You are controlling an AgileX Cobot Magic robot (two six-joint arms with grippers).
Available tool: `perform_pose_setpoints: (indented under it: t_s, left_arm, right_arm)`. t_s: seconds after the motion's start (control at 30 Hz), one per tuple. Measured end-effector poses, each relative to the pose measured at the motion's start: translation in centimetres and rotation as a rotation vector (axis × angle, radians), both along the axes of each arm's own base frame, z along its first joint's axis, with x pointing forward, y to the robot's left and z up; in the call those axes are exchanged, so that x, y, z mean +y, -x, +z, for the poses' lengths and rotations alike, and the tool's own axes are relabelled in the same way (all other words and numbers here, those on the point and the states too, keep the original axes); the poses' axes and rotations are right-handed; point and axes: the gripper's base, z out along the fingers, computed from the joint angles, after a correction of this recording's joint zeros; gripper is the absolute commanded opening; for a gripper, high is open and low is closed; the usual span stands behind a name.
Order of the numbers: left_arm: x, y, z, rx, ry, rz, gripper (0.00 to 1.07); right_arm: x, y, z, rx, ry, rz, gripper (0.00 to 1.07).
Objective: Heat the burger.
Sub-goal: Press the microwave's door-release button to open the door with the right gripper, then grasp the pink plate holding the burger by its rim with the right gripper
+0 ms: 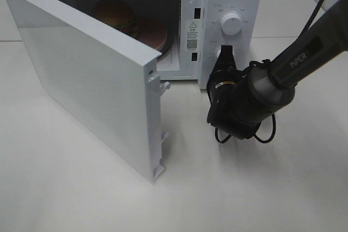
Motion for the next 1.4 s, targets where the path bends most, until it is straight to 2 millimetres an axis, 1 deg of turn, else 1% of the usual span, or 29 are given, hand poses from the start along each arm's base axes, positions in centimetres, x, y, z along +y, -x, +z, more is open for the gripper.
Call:
perform_pose_setpoints:
  t_s: [0.43,0.6,0.77,0.87,0.9,0.97,1.0,1.03,1.07,1.13,1.17,1.2,1.23,1.27,1.3,1.37,1.4]
  left_arm:
    - [0.0,0.0,0.0,0.0,0.0,0.0,0.98]
    - [0.0,0.0,0.0,0.0,0.0,0.0,0.98]
    - [0.0,0.0,0.0,0.0,0.0,0.0,0.98]
    - [0.0,0.0,0.0,0.0,0.0,0.0,0.98]
    - [0.0,0.0,0.0,0.0,0.0,0.0,0.98]
    - [0.0,0.0,0.0,0.0,0.0,0.0,0.98]
    - [0.0,0.0,0.0,0.0,0.0,0.0,0.98]
    - [0.0,0.0,0.0,0.0,0.0,0.0,0.98]
    - [0.0,0.0,0.0,0.0,0.0,0.0,0.98]
    - [0.0,0.0,0.0,0.0,0.0,0.0,0.98]
    - [0.0,0.0,0.0,0.0,0.0,0.0,0.98]
    - [0.0,0.0,0.0,0.0,0.0,0.0,0.98]
    - [0.0,0.0,0.0,0.0,0.0,0.0,0.98]
    - [0.0,0.0,0.0,0.0,0.0,0.0,0.98]
    - [0.0,0.0,0.0,0.0,0.0,0.0,0.98]
    - [0.0,0.0,0.0,0.0,0.0,0.0,0.98]
    - [0.0,0.0,0.0,0.0,0.0,0.0,0.98]
  right_arm:
    - [0.0,0.1,0.3,0.027,-0.022,0.006,0.0]
    - [-0.4,0.2,0.6,0.058,-0.023,0.043,0.0]
    - [-1.1,0.6,1.5,0.076,0.004,0.085,0.0]
    - [-1.2,1.1,1.9,0.091,0.021,0.117,0.0]
    - [-1.4,1.6,2.4,0.102,0.033,0.139,0.0]
    - [-1.4,1.8,2.6,0.113,0.038,0.153,0.0]
    - [-1.5,2.3,3.1,0.132,0.047,0.18,0.0]
    - [-1.5,2.3,3.1,0.132,0.047,0.18,0.0]
    - [-1.7,2.9,3.5,0.159,0.054,0.207,0.0]
    - [-1.8,3.2,3.5,0.181,0.061,0.224,0.0]
    - [-2.0,4.0,3.7,0.218,0.078,0.257,0.0]
    - [-2.0,4.0,3.7,0.218,0.078,0.257,0.0]
    - [-2.1,4.4,3.8,0.235,0.093,0.277,0.0]
    - [-2.4,5.3,4.1,0.263,0.121,0.316,0.0]
    - [-2.4,5.3,4.1,0.263,0.121,0.316,0.0]
    - [-2.8,6.5,4.8,0.295,0.175,0.387,0.02]
    - [-2.8,6.5,4.8,0.295,0.175,0.387,0.02]
